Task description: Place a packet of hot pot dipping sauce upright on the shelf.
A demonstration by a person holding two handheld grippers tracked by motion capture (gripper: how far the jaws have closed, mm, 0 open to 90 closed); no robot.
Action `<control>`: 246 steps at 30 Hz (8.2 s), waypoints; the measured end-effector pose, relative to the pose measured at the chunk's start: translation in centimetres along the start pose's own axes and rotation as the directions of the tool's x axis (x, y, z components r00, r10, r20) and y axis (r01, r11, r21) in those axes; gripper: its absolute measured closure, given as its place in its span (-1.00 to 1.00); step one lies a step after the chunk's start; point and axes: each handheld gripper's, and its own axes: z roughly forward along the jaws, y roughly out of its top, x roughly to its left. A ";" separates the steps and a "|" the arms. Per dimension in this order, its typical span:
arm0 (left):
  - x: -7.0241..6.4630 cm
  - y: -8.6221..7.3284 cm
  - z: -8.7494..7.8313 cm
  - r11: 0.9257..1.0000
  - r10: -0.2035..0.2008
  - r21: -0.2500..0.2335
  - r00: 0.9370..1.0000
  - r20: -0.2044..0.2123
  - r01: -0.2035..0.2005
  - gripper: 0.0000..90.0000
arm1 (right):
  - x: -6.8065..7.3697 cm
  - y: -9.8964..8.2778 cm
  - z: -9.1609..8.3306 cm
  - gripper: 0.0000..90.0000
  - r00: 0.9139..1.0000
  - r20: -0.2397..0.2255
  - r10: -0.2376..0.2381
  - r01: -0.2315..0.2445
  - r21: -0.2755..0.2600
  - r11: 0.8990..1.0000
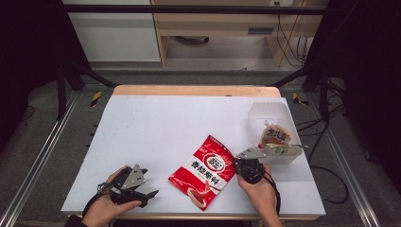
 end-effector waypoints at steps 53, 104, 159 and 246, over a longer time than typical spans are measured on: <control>5.1 6.1 -5.4 0.997 0.021 -0.070 0.992 -0.121 -0.030 -0.60 | 9.0 13.8 -5.4 1.00 0.884 -0.041 -0.465 0.430 -0.314 0.846; 6.1 12.2 -4.8 0.987 0.077 -0.140 0.997 0.005 -0.076 1.00 | 8.3 13.5 -9.1 1.00 0.842 -0.101 -0.531 0.478 -0.320 0.818; 3.4 15.1 -6.1 0.971 0.192 -0.149 0.981 0.019 -0.187 1.00 | 8.1 16.2 -6.2 0.90 0.695 -0.307 -0.650 0.700 0.080 0.710; 3.7 -1.5 -1.3 0.982 -0.183 -0.046 0.983 -0.024 0.181 -0.75 | -11.5 19.6 -9.4 0.99 0.904 0.221 -0.366 0.384 -0.040 0.923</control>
